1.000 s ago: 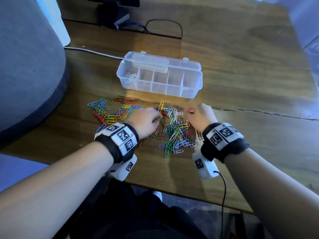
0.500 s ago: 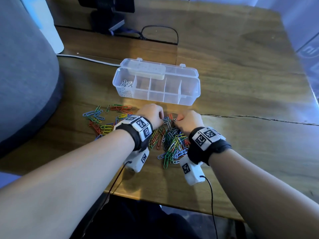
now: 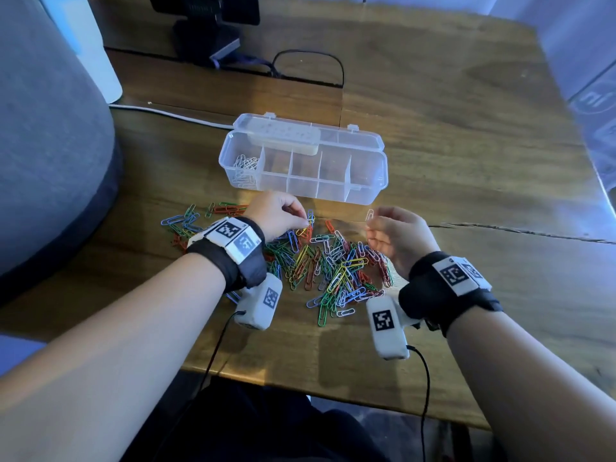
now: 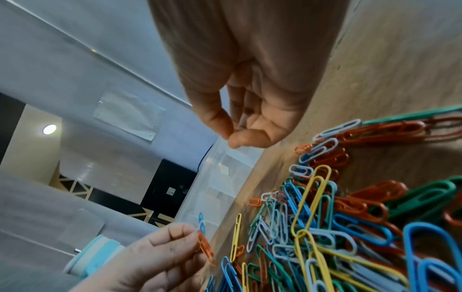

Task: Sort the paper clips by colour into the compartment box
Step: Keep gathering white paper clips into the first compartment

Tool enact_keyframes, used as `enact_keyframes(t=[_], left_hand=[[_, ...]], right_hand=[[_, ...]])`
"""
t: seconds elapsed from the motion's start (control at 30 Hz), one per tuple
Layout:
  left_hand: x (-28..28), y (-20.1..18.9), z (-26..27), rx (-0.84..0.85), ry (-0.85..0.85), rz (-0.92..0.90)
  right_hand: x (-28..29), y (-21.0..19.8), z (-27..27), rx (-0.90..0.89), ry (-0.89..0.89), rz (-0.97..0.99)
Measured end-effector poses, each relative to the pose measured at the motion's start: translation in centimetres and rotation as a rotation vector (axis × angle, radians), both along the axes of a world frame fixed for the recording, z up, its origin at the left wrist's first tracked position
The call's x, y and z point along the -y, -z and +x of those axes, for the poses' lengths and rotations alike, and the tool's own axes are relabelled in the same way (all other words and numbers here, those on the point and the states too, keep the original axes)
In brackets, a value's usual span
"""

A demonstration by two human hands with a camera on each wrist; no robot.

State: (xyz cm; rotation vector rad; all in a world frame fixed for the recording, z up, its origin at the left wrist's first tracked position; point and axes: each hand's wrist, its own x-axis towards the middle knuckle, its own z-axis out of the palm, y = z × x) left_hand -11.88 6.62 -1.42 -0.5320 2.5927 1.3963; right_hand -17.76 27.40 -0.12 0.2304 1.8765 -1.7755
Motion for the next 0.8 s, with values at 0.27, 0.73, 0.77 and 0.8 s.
enact_keyframes(t=[0.27, 0.73, 0.77, 0.8], left_hand=[[-0.3, 0.4, 0.2, 0.08, 0.057, 0.07], [-1.0, -0.4, 0.6, -0.024, -0.048, 0.125], [-1.2, -0.4, 0.6, -0.032, -0.054, 0.184], [-1.4, -0.4, 0.6, -0.038, -0.061, 0.227]], right_hand=[[1.1, 0.5, -0.3, 0.148, 0.002, 0.051], [4.6, 2.2, 0.7, -0.526, -0.68, 1.066], [4.5, 2.2, 0.5, -0.505, -0.686, 1.06], [4.5, 2.1, 0.5, -0.493, -0.695, 1.059]])
